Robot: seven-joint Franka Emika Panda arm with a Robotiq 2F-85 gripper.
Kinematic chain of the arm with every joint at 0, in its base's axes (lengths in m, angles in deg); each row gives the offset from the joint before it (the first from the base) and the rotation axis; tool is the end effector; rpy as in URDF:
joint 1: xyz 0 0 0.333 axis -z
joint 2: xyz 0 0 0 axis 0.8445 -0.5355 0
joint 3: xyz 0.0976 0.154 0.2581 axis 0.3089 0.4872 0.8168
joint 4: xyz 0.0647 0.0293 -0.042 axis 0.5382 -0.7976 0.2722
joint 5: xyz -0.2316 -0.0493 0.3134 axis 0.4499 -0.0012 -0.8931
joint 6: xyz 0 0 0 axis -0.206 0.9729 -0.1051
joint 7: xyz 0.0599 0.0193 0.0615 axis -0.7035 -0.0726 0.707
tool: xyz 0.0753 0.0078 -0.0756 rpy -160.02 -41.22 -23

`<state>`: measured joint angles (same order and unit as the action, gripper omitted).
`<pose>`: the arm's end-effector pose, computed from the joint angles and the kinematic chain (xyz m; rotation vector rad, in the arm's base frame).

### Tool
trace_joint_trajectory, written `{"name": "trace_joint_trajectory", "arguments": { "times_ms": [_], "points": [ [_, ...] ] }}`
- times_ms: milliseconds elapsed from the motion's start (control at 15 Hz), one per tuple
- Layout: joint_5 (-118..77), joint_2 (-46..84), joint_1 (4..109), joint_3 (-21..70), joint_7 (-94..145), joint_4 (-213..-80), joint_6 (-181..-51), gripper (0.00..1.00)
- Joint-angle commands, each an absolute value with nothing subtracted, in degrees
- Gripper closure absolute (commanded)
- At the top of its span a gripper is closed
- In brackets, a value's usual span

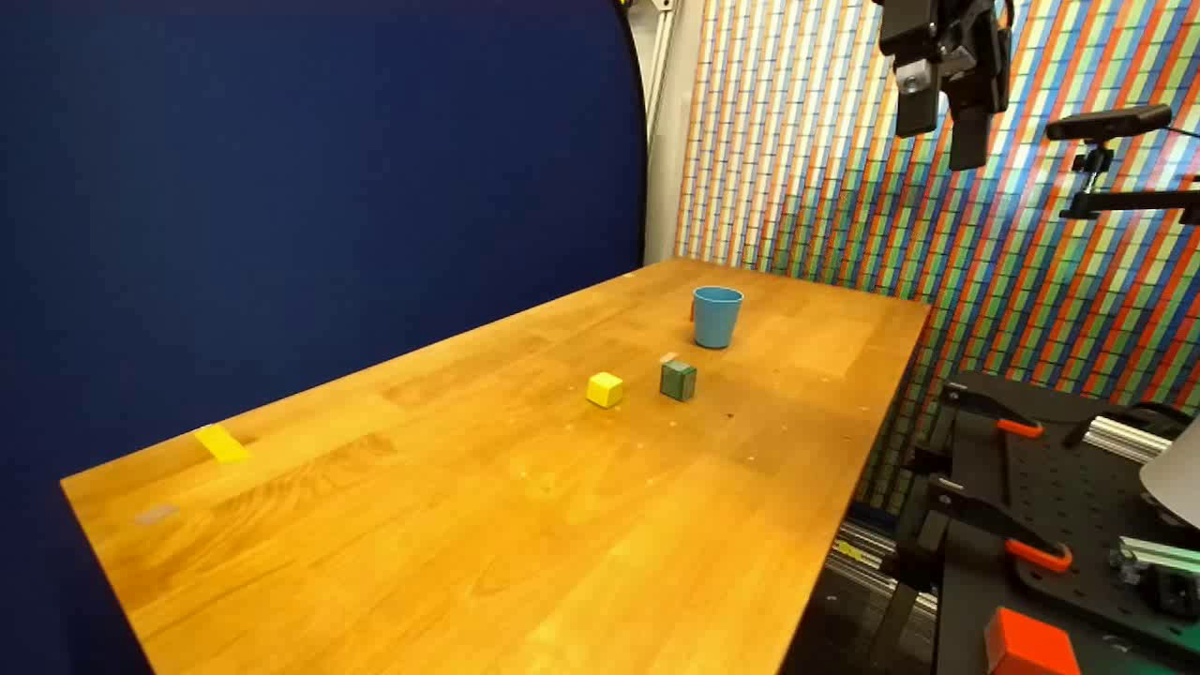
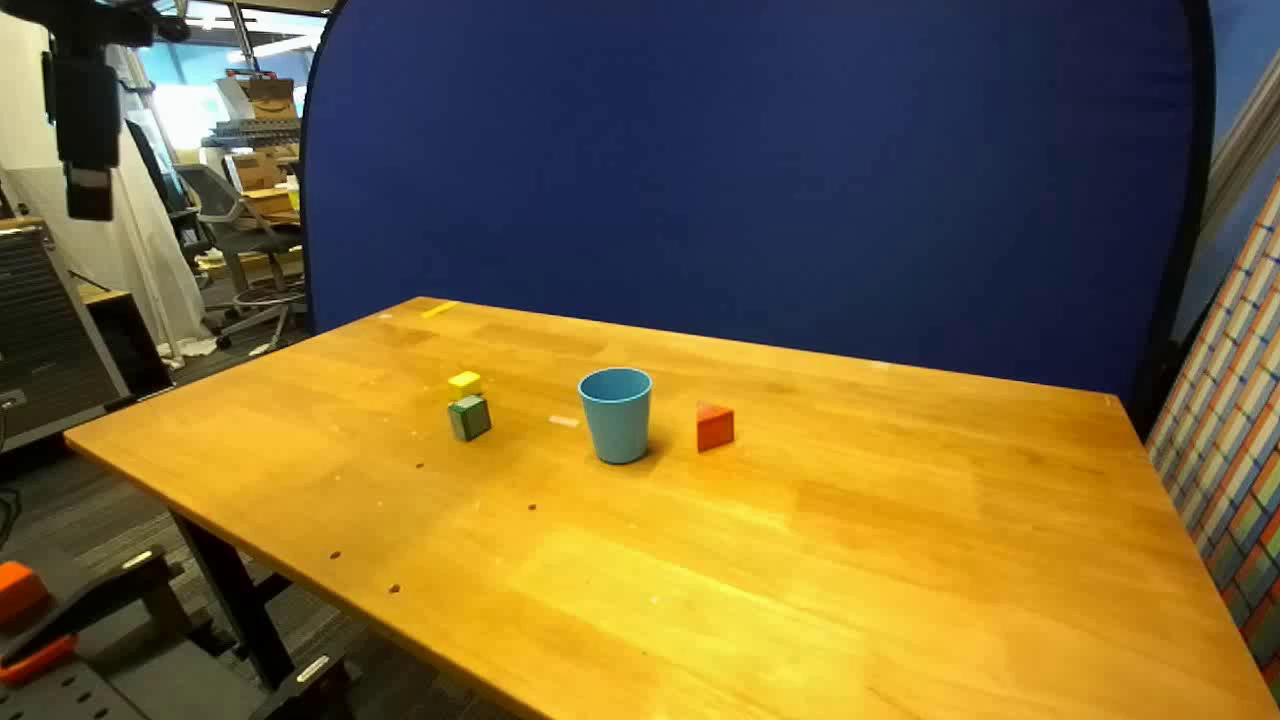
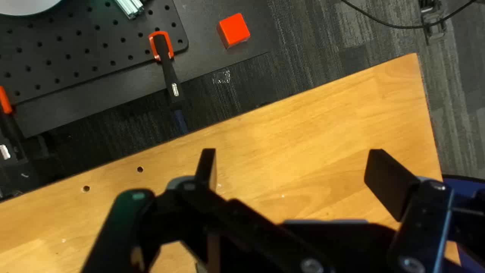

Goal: Put the yellow cube inside the blue cup

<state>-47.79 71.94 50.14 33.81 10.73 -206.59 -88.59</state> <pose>0.3171 0.1049 0.4245 -2.8146 0.4047 0.3367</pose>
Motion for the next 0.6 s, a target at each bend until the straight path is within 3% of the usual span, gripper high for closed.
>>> {"name": "trace_joint_trajectory", "arguments": {
  "times_ms": [0,333,533],
  "points": [
    [-48.3,72.0,51.2,34.7,11.2,-206.4,-88.3,0.0],
    [-48.3,72.0,51.2,34.7,11.2,-206.4,-88.3,0.0],
    [-47.6,66.1,52.1,37.3,10.4,-206.0,-96.6,0.0]
  ]
}}
